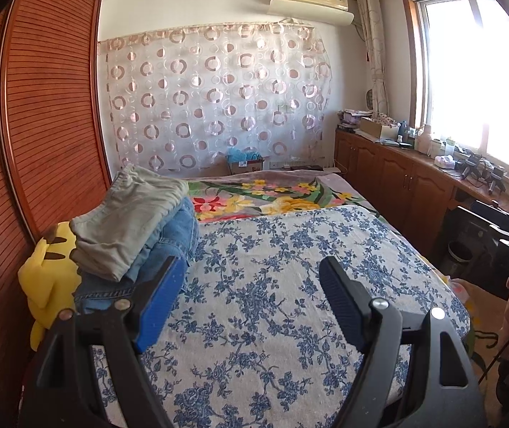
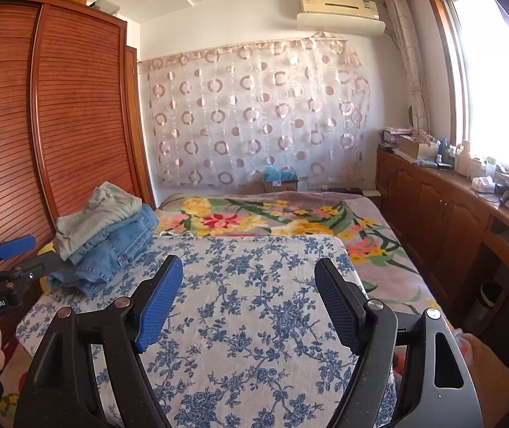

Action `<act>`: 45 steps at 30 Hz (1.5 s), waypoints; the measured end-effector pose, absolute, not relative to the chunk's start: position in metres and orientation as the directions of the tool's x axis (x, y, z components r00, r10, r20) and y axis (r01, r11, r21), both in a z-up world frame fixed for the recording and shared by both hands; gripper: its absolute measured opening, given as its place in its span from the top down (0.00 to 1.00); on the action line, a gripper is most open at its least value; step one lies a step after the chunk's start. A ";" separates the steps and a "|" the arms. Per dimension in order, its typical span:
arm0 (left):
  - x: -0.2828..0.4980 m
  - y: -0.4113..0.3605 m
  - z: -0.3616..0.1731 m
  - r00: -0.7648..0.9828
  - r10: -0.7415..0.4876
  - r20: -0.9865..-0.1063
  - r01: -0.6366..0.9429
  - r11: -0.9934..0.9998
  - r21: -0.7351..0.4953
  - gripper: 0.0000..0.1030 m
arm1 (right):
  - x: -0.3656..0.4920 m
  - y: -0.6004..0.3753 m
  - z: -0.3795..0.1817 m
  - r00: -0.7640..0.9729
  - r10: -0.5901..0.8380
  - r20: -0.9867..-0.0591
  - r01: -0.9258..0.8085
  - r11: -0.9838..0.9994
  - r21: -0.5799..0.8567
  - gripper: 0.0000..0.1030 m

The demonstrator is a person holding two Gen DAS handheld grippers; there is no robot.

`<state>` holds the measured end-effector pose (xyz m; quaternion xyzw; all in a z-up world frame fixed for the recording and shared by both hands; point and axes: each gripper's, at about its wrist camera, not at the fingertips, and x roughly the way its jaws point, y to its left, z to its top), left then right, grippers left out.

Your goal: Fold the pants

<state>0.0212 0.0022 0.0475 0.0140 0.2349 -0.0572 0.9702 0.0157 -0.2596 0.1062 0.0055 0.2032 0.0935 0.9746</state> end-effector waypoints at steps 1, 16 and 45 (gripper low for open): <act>0.022 0.003 0.046 0.882 -0.106 -0.459 0.117 0.993 -0.004 0.24 | 0.014 -0.259 0.106 0.900 0.180 -0.397 -0.178 0.983 0.042 0.24; 0.022 0.008 0.044 0.882 -0.100 -0.460 0.106 0.994 -0.012 0.24 | 0.010 -0.259 0.107 0.900 0.180 -0.396 -0.181 0.983 0.035 0.24; 0.017 0.011 0.046 0.887 -0.099 -0.452 0.103 0.995 -0.016 0.23 | 0.010 -0.257 0.108 0.901 0.180 -0.395 -0.180 0.983 0.036 0.24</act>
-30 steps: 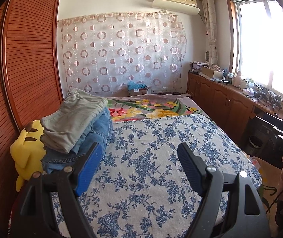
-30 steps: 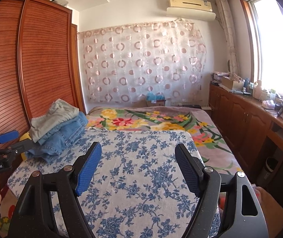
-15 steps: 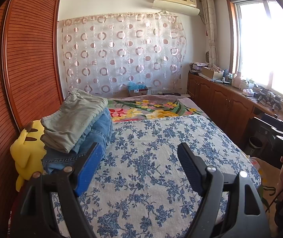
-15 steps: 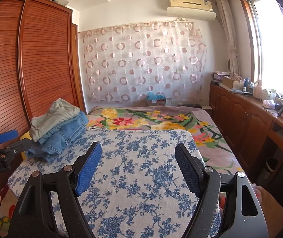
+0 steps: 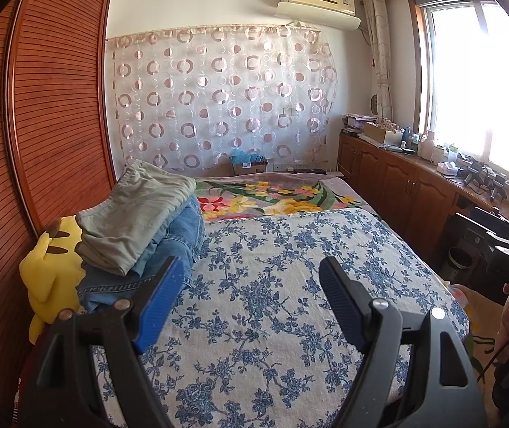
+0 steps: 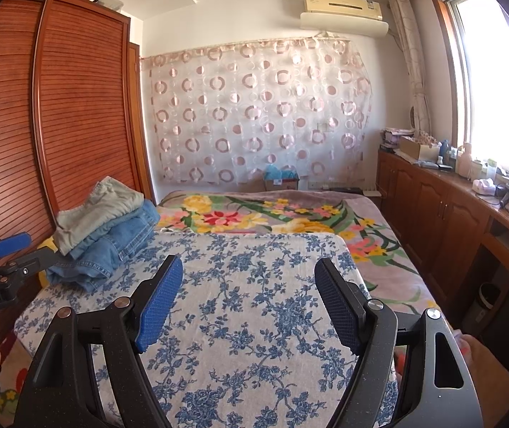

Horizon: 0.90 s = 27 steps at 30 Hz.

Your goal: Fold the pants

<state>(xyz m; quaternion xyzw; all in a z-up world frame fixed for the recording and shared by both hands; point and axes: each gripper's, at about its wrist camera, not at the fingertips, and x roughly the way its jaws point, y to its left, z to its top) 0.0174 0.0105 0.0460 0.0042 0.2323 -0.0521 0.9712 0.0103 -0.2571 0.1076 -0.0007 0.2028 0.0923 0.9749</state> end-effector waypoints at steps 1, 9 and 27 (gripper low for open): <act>0.017 0.010 0.046 0.887 -0.099 -0.452 0.103 0.995 -0.015 0.23 | 0.010 -0.257 0.108 0.901 0.179 -0.396 -0.179 0.983 0.035 0.24; 0.015 0.010 0.047 0.888 -0.099 -0.449 0.104 0.995 -0.014 0.24 | 0.009 -0.256 0.107 0.901 0.182 -0.395 -0.180 0.983 0.042 0.24; 0.013 0.007 0.052 0.891 -0.096 -0.443 0.103 0.995 -0.009 0.24 | 0.009 -0.257 0.107 0.901 0.182 -0.394 -0.180 0.983 0.044 0.24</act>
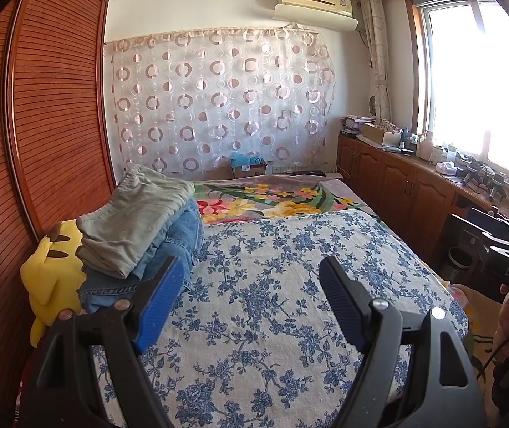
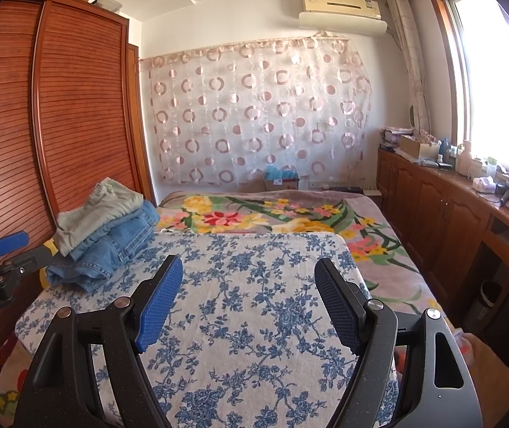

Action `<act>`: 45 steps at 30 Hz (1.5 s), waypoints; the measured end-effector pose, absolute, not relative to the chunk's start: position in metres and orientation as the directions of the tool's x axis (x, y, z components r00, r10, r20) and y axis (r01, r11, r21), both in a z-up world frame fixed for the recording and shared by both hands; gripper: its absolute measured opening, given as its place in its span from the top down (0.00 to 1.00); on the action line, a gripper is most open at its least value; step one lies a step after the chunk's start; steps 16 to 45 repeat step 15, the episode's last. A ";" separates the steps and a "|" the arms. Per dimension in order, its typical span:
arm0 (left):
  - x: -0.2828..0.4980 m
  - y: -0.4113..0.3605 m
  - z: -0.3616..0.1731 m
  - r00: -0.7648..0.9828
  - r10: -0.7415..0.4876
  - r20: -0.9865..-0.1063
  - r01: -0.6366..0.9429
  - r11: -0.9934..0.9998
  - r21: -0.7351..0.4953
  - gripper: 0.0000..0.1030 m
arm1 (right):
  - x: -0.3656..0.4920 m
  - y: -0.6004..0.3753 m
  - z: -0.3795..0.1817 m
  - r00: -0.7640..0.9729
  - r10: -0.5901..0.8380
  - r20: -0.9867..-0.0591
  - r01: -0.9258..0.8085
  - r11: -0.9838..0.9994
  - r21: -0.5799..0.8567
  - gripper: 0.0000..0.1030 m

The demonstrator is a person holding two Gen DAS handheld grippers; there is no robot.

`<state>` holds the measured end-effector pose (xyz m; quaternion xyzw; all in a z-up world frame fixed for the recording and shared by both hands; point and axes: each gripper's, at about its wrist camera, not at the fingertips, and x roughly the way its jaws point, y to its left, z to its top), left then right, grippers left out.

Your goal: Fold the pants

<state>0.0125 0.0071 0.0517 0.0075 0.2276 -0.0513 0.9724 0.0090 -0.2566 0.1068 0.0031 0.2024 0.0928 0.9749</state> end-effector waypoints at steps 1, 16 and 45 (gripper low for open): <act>0.012 0.007 0.051 0.891 -0.097 -0.444 0.103 0.995 -0.009 0.23 | 0.007 -0.256 0.107 0.901 0.182 -0.394 -0.180 0.983 0.044 0.24; 0.012 0.007 0.051 0.891 -0.099 -0.443 0.105 0.994 -0.010 0.23 | 0.009 -0.257 0.106 0.902 0.182 -0.392 -0.179 0.983 0.045 0.24; 0.012 0.007 0.051 0.891 -0.099 -0.443 0.105 0.994 -0.010 0.23 | 0.009 -0.257 0.106 0.902 0.182 -0.392 -0.179 0.983 0.045 0.24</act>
